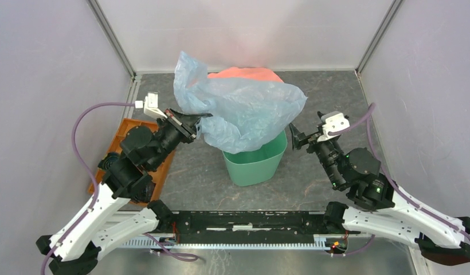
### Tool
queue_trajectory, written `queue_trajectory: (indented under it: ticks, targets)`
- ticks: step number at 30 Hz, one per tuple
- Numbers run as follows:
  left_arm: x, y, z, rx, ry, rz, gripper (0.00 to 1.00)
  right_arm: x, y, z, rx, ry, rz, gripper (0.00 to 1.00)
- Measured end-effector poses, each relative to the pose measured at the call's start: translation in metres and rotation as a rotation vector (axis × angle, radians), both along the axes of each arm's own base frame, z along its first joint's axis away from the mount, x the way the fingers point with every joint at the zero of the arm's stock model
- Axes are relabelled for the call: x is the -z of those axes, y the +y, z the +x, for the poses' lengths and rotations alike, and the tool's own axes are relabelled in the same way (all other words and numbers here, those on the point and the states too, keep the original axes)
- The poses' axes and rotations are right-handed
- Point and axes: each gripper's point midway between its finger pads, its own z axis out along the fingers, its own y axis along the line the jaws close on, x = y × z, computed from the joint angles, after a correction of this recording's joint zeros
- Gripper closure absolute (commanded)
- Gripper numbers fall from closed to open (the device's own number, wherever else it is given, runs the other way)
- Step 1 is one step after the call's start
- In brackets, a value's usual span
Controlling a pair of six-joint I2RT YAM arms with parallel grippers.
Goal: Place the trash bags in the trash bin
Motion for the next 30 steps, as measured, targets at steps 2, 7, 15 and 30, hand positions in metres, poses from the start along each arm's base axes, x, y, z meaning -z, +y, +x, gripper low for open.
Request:
queue_trajectory:
  ticks: [2,7,15,30]
  targets:
    - [0.009,0.000,0.000,0.000,0.015,0.015,0.98,-0.009,0.000,-0.001,-0.006,-0.017,0.016,0.08]
    - [0.026,0.000,0.000,0.000,0.045,0.062,0.98,-0.057,0.002,0.001,-0.004,-0.075,0.044,0.05]
    - [0.035,0.006,-0.003,-0.004,0.040,0.096,0.98,-0.087,0.044,0.018,-0.040,-0.092,0.005,0.06]
    - [0.016,-0.002,-0.014,0.085,-0.129,0.163,0.98,0.111,0.156,0.017,-0.350,0.363,-0.443,0.57]
